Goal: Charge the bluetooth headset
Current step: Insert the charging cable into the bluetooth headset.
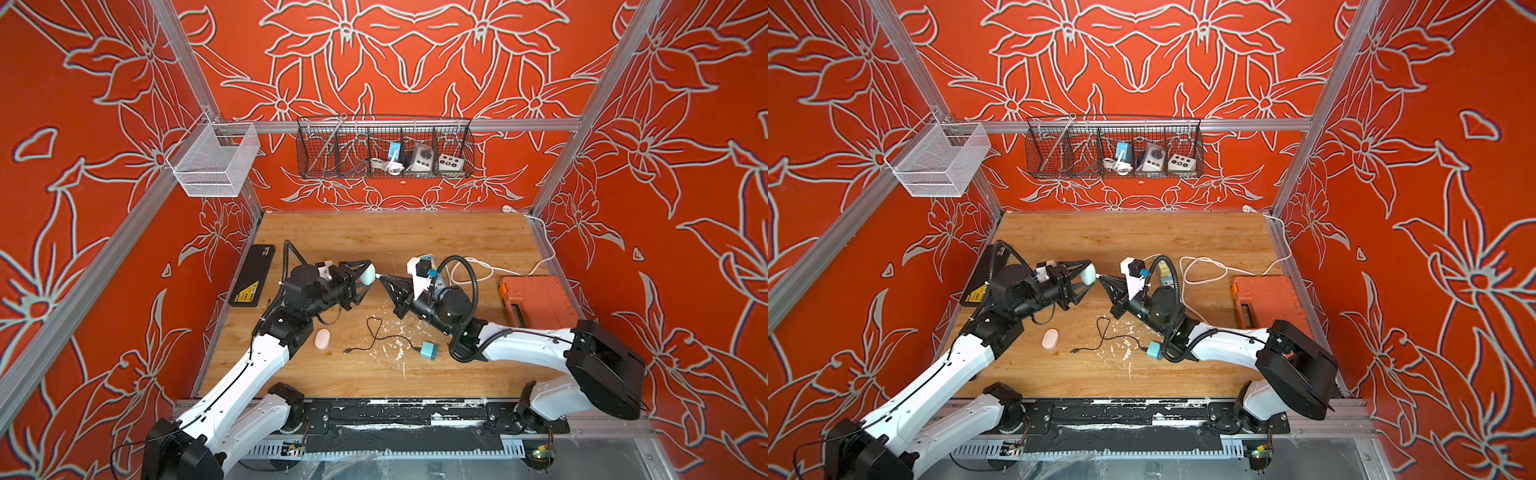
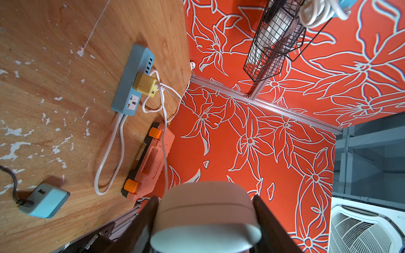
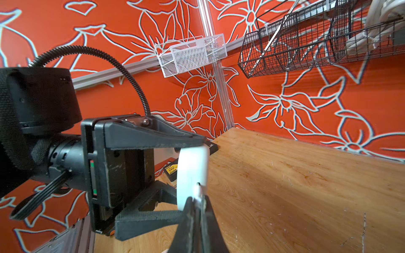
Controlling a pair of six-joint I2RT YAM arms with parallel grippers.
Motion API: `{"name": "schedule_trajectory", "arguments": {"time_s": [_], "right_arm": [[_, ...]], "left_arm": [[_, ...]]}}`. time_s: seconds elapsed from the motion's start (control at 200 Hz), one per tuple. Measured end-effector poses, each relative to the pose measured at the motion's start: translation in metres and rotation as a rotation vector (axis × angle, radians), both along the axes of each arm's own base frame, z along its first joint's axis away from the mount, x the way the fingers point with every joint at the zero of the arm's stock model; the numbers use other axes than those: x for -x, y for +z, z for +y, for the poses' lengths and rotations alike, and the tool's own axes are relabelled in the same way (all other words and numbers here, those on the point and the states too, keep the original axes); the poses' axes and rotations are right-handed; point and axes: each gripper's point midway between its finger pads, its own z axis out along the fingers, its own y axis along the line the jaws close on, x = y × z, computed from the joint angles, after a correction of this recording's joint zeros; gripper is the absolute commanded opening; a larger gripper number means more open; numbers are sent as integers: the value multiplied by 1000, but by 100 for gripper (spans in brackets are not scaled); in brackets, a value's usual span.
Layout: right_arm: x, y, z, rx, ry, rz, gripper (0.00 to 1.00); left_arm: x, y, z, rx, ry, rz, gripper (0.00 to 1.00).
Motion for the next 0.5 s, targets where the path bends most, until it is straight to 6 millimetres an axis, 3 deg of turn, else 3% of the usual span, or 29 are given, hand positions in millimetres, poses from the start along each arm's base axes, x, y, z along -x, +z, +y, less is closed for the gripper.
{"name": "schedule_trajectory", "arguments": {"time_s": [0.5], "right_arm": [[-3,-2,0,-4,9,13,0]], "left_arm": [[-4,-1,-1,10,-12,4,36]]}}
